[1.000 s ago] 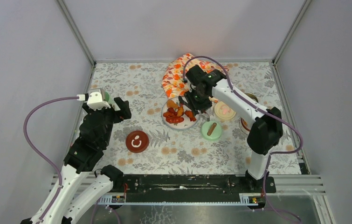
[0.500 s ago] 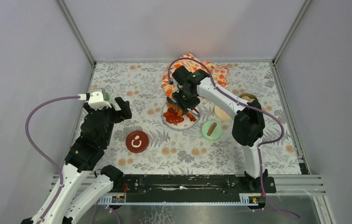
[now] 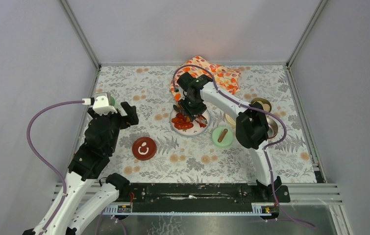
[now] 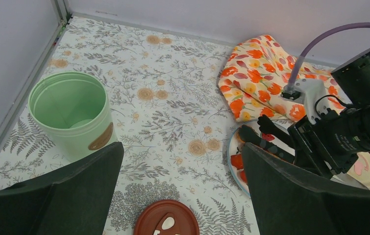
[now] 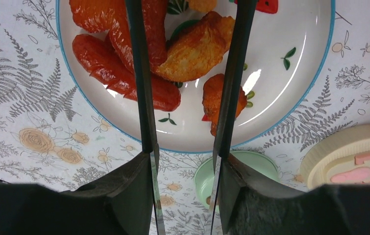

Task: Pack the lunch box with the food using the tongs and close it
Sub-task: Adjust the clamp on the plate.

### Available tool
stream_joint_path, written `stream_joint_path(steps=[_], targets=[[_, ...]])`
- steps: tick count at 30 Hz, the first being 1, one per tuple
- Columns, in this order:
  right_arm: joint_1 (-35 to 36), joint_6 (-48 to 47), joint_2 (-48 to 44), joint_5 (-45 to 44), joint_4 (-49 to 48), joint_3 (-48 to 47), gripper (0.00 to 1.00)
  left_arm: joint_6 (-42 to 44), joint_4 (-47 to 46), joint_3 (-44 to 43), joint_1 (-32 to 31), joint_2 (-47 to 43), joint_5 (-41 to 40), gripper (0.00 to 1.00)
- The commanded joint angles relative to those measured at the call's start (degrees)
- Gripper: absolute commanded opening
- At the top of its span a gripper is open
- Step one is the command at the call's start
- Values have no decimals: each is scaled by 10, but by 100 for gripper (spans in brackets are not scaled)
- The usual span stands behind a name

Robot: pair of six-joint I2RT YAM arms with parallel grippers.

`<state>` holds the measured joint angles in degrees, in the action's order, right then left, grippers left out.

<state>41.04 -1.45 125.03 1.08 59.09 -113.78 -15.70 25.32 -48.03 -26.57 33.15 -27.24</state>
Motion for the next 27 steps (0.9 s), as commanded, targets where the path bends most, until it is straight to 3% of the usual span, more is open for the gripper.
stream_joint_path(steps=[1,27], targets=[[4,-15,15,1,-3,-35,51,1,-33,3,4,-4,3,98],[13,-31,39,22,85,-81,50,0,-34,3,6,-5,9,99]])
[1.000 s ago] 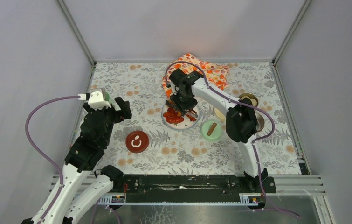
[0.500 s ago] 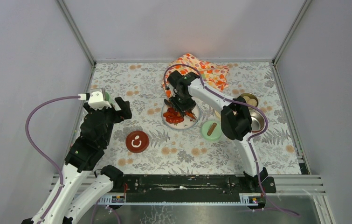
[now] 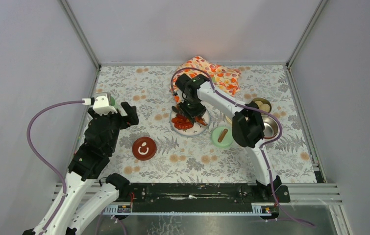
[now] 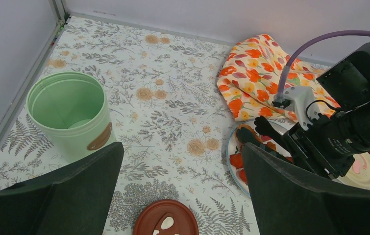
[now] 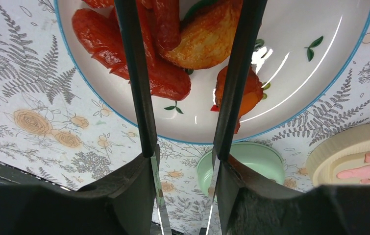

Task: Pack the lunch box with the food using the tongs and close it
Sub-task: Adjust the clamp on the plate.

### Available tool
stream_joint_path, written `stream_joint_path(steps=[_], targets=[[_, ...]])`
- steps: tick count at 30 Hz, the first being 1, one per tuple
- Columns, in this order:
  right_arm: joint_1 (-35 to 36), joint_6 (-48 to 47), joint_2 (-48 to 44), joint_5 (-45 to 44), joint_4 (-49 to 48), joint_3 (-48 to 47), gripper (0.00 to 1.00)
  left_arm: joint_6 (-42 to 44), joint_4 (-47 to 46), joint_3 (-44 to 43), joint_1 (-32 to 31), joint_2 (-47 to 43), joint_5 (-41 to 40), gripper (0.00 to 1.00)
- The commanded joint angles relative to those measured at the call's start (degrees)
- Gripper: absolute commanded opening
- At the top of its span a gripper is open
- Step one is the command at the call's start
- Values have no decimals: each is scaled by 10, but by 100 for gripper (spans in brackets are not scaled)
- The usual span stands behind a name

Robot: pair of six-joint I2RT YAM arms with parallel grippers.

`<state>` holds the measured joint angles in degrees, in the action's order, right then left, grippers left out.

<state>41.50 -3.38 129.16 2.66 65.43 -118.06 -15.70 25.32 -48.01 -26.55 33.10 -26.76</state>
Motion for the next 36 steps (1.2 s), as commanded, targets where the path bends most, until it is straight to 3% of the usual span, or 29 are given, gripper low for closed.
stream_joint_path(steps=[1,18,29,36], targets=[[9,-11,0,3,23,-41,50,0,-34,3,5,-4,5,98],[10,-5,35,-6,34,-59,47,0,-33,3,5,-5,6,98],[10,8,50,-70,70,-79,46,0,-34,3,6,-7,7,98],[13,6,45,-35,72,-83,45,-1,-34,4,6,-8,8,98]])
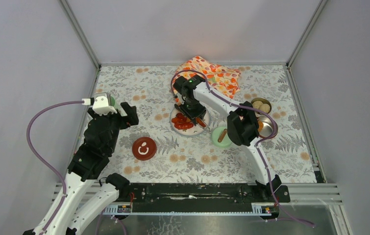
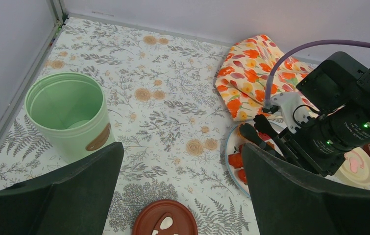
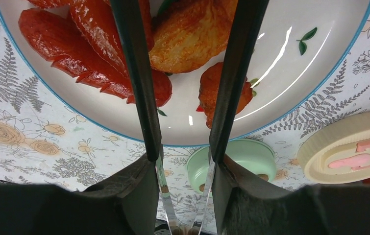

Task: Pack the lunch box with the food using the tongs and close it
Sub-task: Adjust the clamp on the plate.

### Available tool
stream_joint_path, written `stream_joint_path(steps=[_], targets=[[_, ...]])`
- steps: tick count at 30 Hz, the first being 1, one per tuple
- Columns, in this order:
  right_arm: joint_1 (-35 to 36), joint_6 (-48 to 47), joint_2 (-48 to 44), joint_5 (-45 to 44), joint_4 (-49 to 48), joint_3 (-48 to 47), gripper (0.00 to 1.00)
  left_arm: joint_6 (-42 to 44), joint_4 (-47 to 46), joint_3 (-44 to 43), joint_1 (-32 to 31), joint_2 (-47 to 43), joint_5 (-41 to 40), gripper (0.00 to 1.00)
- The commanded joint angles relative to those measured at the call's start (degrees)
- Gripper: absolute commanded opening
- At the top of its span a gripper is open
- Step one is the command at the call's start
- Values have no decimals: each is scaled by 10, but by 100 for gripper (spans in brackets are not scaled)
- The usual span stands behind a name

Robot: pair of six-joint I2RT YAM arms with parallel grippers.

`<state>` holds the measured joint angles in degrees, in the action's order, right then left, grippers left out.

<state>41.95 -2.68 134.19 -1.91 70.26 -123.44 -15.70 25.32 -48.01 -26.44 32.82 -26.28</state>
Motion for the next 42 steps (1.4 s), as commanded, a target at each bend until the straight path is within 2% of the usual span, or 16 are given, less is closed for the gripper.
stream_joint_path(steps=[1,9,14,20,27,34,42], targets=[[10,-4,-4,15,26,-31,45,-1,-34,3,5,-5,3,98],[15,1,-39,18,3,-26,46,-7,-33,2,5,3,8,99],[14,13,-121,44,-58,45,47,-52,-11,-14,5,28,26,98],[15,23,-219,78,-142,158,47,-157,-3,-13,5,52,72,99],[17,41,-309,115,-225,256,47,-238,-83,26,5,87,179,98],[24,52,-371,158,-317,336,48,-317,-208,61,5,151,280,98],[40,52,-398,178,-364,371,48,-380,-292,58,5,244,327,98]])
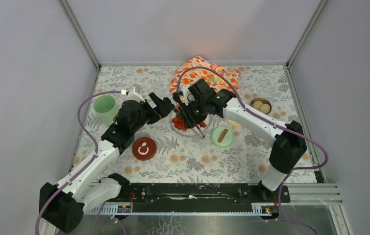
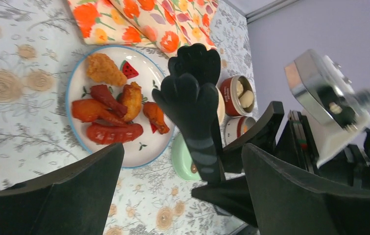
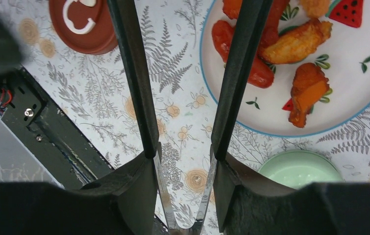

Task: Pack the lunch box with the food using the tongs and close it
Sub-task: Adjust the clamp on the plate.

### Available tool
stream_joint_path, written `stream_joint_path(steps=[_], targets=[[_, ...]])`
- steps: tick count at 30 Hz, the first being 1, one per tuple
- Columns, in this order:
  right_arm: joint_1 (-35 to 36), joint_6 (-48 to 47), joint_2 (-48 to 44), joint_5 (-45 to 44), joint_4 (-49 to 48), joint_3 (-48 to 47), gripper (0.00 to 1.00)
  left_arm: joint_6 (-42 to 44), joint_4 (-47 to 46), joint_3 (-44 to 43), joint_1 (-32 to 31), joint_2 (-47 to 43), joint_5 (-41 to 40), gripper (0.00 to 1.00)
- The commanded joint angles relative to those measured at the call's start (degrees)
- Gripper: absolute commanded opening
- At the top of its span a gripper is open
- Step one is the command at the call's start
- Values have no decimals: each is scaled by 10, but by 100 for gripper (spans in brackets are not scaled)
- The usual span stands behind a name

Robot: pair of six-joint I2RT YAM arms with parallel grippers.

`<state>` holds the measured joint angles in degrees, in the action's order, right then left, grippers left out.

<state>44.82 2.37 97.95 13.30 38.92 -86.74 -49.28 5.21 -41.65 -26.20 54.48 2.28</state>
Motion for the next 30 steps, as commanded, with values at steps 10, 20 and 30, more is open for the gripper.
stream_joint_path(steps=[10,20,30], targets=[[19,1,-95,27,-123,59,48,-114,-110,24,4,63,35,98],[19,11,-162,39,-226,120,48,-171,-137,64,4,39,44,98],[19,-2,-121,-25,-130,67,47,-111,-46,23,8,13,10,99]])
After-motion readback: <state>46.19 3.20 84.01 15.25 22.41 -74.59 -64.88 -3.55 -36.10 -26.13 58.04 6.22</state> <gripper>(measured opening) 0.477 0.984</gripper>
